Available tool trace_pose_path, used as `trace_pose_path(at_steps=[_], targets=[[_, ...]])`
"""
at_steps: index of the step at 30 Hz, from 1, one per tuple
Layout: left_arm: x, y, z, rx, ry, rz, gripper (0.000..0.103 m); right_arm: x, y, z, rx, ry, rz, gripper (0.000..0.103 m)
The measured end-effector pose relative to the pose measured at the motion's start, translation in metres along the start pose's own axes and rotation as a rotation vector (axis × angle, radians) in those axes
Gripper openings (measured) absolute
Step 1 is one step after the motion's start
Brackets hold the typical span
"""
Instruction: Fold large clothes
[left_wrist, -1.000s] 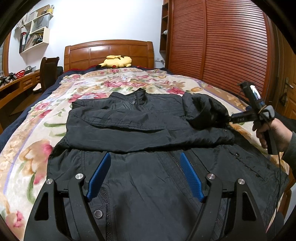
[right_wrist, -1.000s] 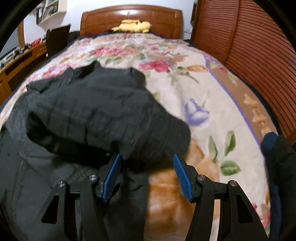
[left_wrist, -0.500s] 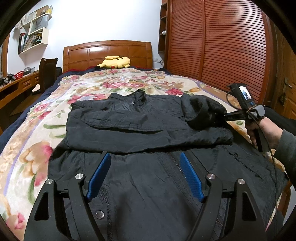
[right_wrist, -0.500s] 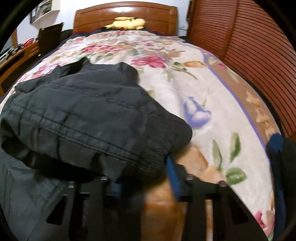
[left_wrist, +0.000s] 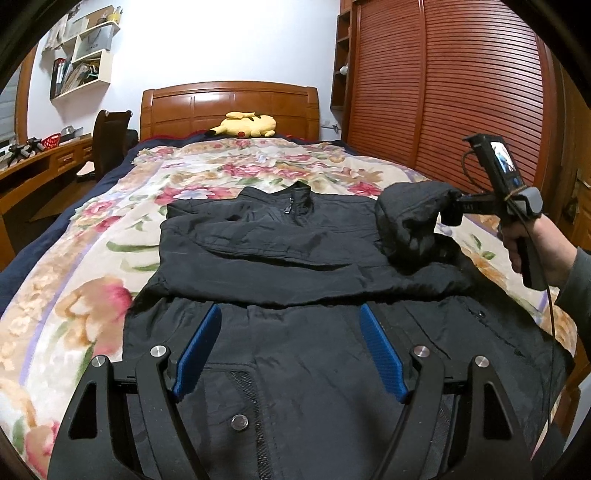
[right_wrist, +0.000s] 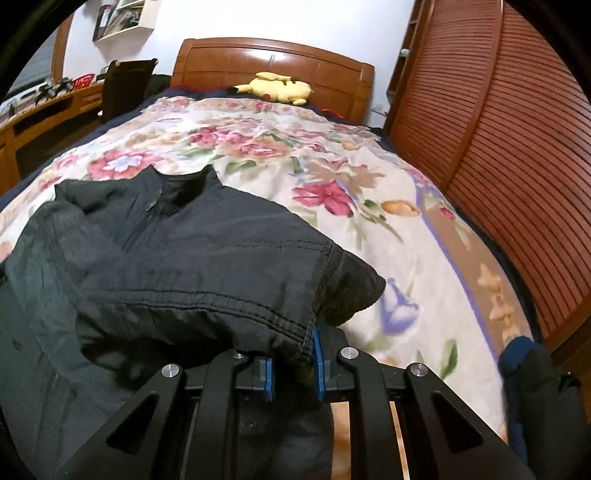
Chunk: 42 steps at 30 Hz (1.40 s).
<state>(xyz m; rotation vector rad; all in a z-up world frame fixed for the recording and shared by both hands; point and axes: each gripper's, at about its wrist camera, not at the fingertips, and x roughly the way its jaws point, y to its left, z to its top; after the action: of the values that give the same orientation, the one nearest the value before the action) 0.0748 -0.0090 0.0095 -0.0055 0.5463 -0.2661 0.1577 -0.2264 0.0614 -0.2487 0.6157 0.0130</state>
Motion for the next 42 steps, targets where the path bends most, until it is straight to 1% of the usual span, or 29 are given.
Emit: trace_pose_path(at_steps=[3,7,9,13,15,18,20,23,26,29,33,36,37,38,40,41,42], targets=[[-0.003,0.001,0.000,0.011,-0.006,0.009,0.078,-0.005,0.002,0.002,0.002,-0.040,-0.023,0.016],[-0.006,0.006,0.000,0.006,-0.013,0.011,0.078,-0.020,0.009,-0.001,0.027,-0.100,-0.006,0.015],[-0.007,0.009,0.001,0.000,-0.015,0.011,0.078,-0.033,0.014,-0.001,0.024,-0.145,0.012,0.014],[-0.009,0.015,0.003,-0.011,-0.022,0.012,0.078,-0.068,0.029,-0.001,0.025,-0.253,0.086,0.014],[-0.010,0.018,0.003,-0.015,-0.025,0.018,0.078,-0.087,0.040,0.000,0.010,-0.293,0.131,0.014],[-0.013,0.025,0.004,-0.028,-0.029,0.024,0.078,-0.110,0.060,-0.002,-0.013,-0.332,0.202,0.014],[-0.015,0.030,0.004,-0.037,-0.033,0.030,0.078,-0.120,0.075,-0.006,-0.037,-0.338,0.251,0.014],[-0.018,0.038,0.004,-0.051,-0.037,0.037,0.078,-0.128,0.098,-0.017,-0.077,-0.322,0.318,0.014],[-0.020,0.046,0.004,-0.065,-0.041,0.044,0.078,-0.129,0.113,-0.030,-0.109,-0.286,0.382,0.014],[-0.023,0.052,0.004,-0.080,-0.046,0.048,0.078,-0.128,0.128,-0.046,-0.142,-0.238,0.419,0.014],[-0.024,0.057,0.004,-0.092,-0.049,0.051,0.078,-0.118,0.142,-0.063,-0.174,-0.160,0.439,0.016],[-0.024,0.058,0.003,-0.094,-0.049,0.053,0.078,-0.104,0.147,-0.065,-0.200,-0.090,0.433,0.023],[-0.024,0.058,0.004,-0.093,-0.049,0.051,0.078,-0.103,0.150,-0.070,-0.211,-0.070,0.428,0.028],[-0.024,0.057,0.003,-0.091,-0.049,0.050,0.078,-0.101,0.153,-0.071,-0.221,-0.053,0.422,0.035],[-0.024,0.057,0.003,-0.085,-0.048,0.051,0.078,-0.099,0.155,-0.073,-0.231,-0.033,0.421,0.045],[-0.024,0.057,0.003,-0.083,-0.047,0.051,0.078,-0.095,0.154,-0.064,-0.234,-0.025,0.420,0.046],[-0.023,0.056,0.003,-0.080,-0.046,0.050,0.078,-0.095,0.154,-0.067,-0.238,-0.015,0.416,0.047]])
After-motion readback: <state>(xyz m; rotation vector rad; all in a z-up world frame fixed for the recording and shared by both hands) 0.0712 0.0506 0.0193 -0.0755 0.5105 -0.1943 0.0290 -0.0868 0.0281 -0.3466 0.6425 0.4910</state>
